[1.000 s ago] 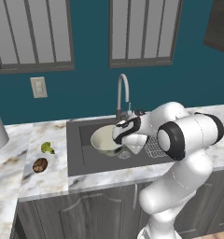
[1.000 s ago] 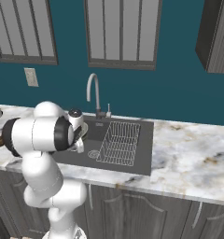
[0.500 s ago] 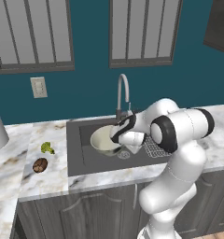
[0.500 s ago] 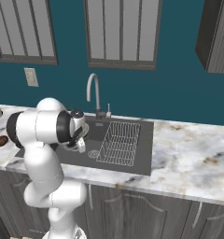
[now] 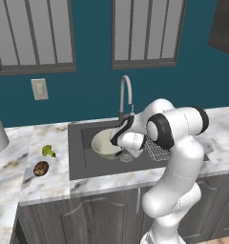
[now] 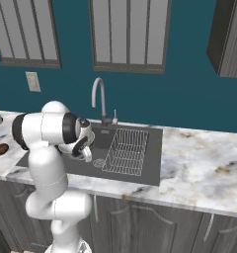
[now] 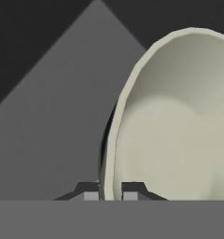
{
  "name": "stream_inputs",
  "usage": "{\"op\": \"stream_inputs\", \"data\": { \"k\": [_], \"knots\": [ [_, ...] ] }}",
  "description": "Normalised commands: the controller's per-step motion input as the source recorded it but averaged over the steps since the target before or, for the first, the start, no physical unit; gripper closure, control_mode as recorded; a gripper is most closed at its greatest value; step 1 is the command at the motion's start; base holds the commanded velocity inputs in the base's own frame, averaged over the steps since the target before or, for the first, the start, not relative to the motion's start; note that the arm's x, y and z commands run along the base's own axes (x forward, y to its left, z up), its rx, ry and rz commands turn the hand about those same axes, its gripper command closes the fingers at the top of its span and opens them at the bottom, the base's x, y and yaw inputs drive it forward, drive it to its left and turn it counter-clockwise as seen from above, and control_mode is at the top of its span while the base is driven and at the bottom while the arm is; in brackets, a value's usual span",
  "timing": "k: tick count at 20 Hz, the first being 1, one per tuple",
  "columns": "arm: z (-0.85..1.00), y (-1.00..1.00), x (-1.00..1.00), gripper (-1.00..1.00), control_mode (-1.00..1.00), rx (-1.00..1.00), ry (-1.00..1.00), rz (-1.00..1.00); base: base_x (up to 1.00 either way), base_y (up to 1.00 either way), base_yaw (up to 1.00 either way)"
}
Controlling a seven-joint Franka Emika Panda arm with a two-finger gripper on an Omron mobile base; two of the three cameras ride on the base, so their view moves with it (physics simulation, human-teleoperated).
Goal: Remove the broccoli and potato from the sink. Then move the bowl and cup from the counter to the sink for washing.
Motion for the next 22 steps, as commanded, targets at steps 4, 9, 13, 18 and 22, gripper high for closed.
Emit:
{"op": "stream_inputs", "data": {
  "k": [4,9,13,18,22],
  "knots": [
    [-0.17,0.05,0.12,1.00,-1.00,0.00,-0.02,0.01,0.00,0.00,0.00],
    [-0.17,0.04,0.12,1.00,-1.00,0.00,0.00,0.03,0.00,0.00,0.00],
    [-0.17,0.02,0.12,1.00,-1.00,0.00,0.00,0.03,0.00,0.00,0.00],
    [-0.17,0.00,0.15,1.00,-1.00,0.00,0.00,0.02,0.00,0.00,0.00],
    [-0.17,0.02,0.14,1.00,-1.00,0.00,0.00,0.02,0.00,0.00,0.00]
  ]
}}
